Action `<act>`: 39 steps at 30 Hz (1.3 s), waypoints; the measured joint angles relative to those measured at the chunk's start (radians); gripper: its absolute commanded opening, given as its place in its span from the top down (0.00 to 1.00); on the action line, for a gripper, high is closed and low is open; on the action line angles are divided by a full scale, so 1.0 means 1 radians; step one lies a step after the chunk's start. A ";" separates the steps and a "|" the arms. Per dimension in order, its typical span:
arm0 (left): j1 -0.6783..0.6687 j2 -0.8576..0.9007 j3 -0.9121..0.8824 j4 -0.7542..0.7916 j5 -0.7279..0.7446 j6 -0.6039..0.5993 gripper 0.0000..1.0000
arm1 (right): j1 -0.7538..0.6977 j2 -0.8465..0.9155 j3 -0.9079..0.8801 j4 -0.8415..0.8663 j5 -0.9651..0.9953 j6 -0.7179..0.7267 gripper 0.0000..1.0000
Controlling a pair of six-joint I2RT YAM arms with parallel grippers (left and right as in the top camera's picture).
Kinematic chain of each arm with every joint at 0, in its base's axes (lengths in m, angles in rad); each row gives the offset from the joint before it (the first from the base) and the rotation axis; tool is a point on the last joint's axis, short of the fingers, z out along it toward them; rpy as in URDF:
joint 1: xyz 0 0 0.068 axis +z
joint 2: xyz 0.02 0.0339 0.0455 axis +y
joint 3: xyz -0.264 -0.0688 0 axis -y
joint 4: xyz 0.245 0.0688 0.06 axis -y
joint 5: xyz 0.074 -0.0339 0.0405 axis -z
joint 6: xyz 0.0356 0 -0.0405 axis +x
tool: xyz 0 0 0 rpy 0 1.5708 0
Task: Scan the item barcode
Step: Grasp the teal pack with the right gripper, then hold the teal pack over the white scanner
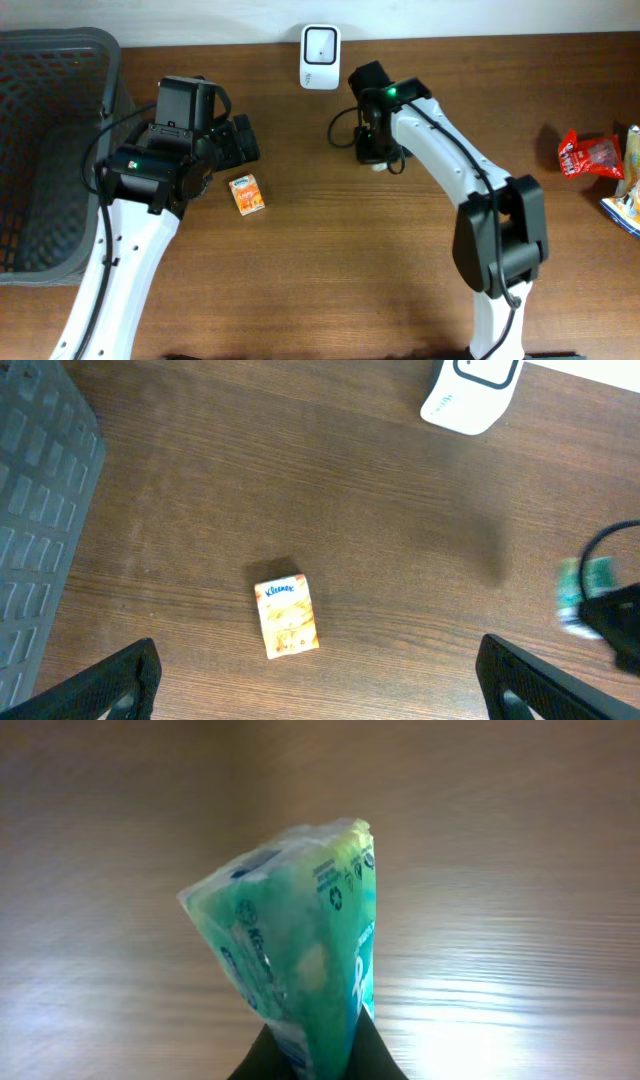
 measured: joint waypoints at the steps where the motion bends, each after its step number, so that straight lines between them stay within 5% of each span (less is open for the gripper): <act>1: 0.000 0.000 0.000 0.000 0.000 0.000 0.01 | 0.013 -0.012 0.001 -0.007 0.151 0.016 0.92; 3: 0.000 0.000 0.000 0.000 0.000 0.000 0.01 | 0.048 0.021 -0.057 0.010 0.292 0.048 0.66; 4: 0.000 0.000 0.000 0.000 0.000 0.000 0.01 | 0.061 0.044 -0.089 0.029 0.300 0.057 0.34; 5: 0.000 0.000 0.000 0.000 0.000 0.000 0.01 | 0.080 0.070 -0.113 0.034 0.291 0.063 0.14; 7: 0.000 0.000 0.000 0.000 0.000 0.000 0.01 | 0.123 0.092 -0.130 0.017 0.240 0.068 0.01; 9: 0.000 0.000 0.000 0.000 0.000 0.000 0.01 | 0.103 0.084 -0.052 -0.077 0.193 0.069 0.01; 11: 0.000 0.000 0.000 0.000 0.000 0.000 0.01 | -0.030 0.030 0.095 -0.129 0.033 -0.006 0.16; 13: 0.000 0.000 0.000 0.000 0.000 0.000 0.01 | -0.193 0.002 0.115 -0.140 -0.208 -0.104 0.43; 15: 0.000 0.000 0.000 0.000 0.000 0.000 0.01 | -0.322 0.007 0.033 -0.123 -0.454 -0.193 0.43; 22: 0.000 0.000 0.000 0.000 0.000 0.000 0.01 | -0.294 0.006 -0.384 0.330 -0.754 -0.185 0.41; 27: 0.000 0.000 0.000 0.000 0.000 0.000 0.01 | -0.297 -0.005 -0.431 0.420 -0.776 -0.157 0.64; 29: 0.000 0.000 0.000 0.000 0.000 0.000 0.01 | -0.299 -0.004 -0.437 0.455 -0.772 -0.161 0.96; 33: 0.000 0.000 0.000 0.000 0.000 0.000 0.01 | -0.301 0.001 -0.441 0.461 -0.832 -0.151 0.96; 36: 0.000 0.000 0.000 0.000 0.000 0.000 0.01 | -0.325 0.008 -0.453 0.480 -1.169 -0.180 0.96; 37: 0.000 0.000 0.000 0.000 0.000 0.000 0.01 | -0.350 0.010 -0.454 0.489 -1.423 -0.271 0.96; 39: 0.000 0.000 0.000 0.000 0.000 0.000 0.01 | -0.363 0.010 -0.454 0.495 -1.579 -0.356 0.96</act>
